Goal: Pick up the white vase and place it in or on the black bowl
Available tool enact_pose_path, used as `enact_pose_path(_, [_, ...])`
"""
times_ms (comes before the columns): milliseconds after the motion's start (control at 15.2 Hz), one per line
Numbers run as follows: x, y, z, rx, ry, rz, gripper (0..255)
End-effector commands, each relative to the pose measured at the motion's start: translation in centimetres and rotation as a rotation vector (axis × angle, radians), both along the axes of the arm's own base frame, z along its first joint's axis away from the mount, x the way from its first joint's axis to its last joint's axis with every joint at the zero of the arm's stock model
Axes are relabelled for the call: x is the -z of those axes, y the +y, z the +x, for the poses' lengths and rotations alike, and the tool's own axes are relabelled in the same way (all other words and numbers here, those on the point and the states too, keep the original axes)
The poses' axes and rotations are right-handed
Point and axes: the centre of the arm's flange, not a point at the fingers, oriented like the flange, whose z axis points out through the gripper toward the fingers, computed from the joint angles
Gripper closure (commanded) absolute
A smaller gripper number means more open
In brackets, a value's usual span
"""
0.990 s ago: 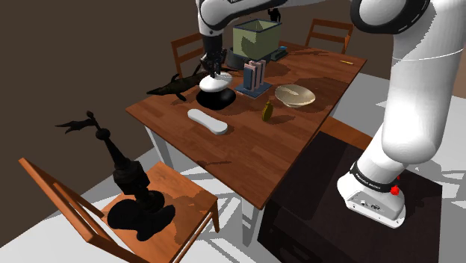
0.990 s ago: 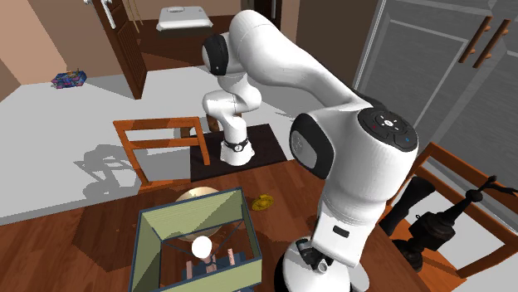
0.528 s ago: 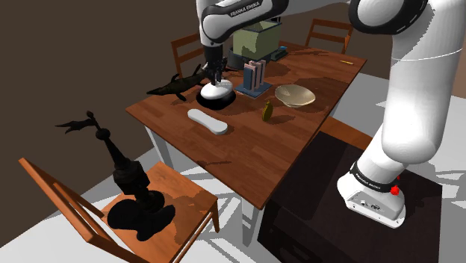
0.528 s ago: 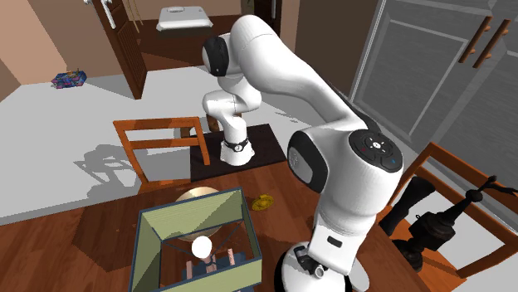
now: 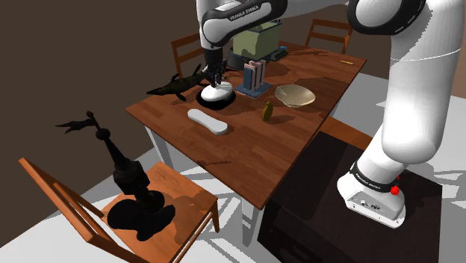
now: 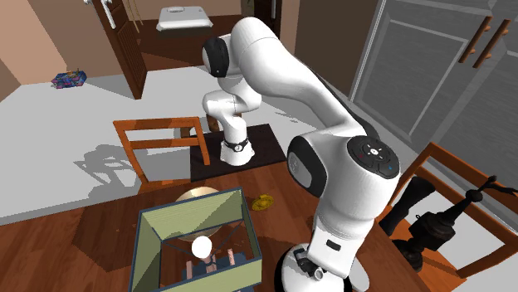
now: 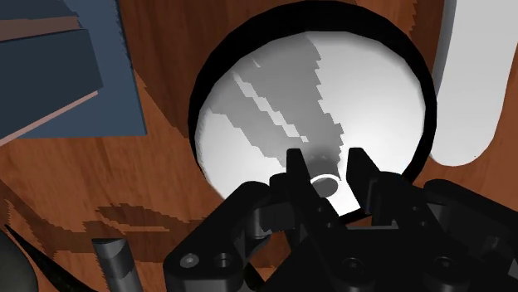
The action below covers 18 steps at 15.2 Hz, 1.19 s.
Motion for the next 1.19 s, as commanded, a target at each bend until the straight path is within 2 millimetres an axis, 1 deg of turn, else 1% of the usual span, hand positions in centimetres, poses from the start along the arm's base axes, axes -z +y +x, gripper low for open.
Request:
enact_pose_path(0, [0.0, 0.0, 0.0, 0.0, -0.001, 0.0, 0])
enact_pose_path(330, [0.0, 0.0, 0.0, 0.0, 0.0, 0.0, 0])
enact_pose_path(528, [-4.0, 0.3, -0.2, 0.0, -0.001, 0.0, 0])
enact_pose_path(594, [-5.0, 0.3, -0.3, 0.0, -0.001, 0.0, 0])
enact_pose_path(1122, [-5.0, 0.3, -0.3, 0.0, -0.001, 0.0, 0])
